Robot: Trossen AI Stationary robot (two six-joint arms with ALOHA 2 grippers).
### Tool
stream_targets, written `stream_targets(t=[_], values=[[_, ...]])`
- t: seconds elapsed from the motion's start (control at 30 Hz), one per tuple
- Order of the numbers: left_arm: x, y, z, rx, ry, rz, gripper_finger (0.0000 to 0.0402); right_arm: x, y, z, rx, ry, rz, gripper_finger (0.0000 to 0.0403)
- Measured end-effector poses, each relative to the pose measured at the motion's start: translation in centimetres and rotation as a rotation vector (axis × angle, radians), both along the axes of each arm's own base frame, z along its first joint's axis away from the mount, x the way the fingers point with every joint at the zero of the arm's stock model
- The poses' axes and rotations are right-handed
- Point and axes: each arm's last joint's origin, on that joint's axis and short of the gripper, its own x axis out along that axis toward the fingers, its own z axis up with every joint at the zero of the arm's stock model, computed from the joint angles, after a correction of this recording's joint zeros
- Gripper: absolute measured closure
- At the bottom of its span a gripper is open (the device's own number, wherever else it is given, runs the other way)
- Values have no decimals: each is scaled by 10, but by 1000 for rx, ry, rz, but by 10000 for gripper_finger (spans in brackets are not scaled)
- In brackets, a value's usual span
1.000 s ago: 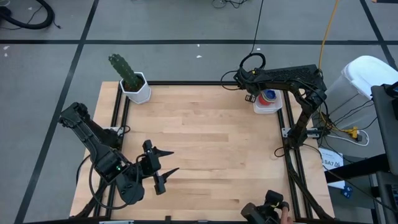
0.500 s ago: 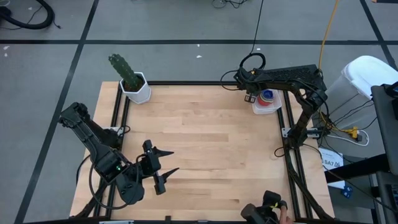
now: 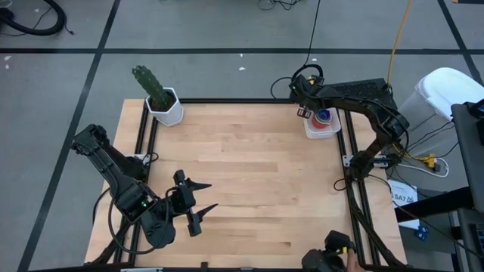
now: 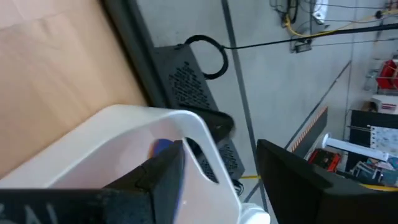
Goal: Nest measuring cups in basket
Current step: Return to Home Position
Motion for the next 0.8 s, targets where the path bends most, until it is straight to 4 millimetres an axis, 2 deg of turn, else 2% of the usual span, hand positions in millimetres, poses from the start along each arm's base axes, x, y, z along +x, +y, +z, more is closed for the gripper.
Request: stream_targets(t=[0.17, 0.37, 0.5, 0.8], values=[[0, 0, 0, -3, -1, 2, 119, -1, 6, 12, 2, -81, 17, 204], [0, 0, 0, -1, 0, 1, 119, 10, 25, 12, 192, -285, 65, 204], [0, 0, 0, -2, -1, 1, 119, 12, 33, 1, 209, -251, 87, 204], [0, 0, 0, -10, -6, 4, 119, -5, 43, -31, 242, -147, 110, 204]])
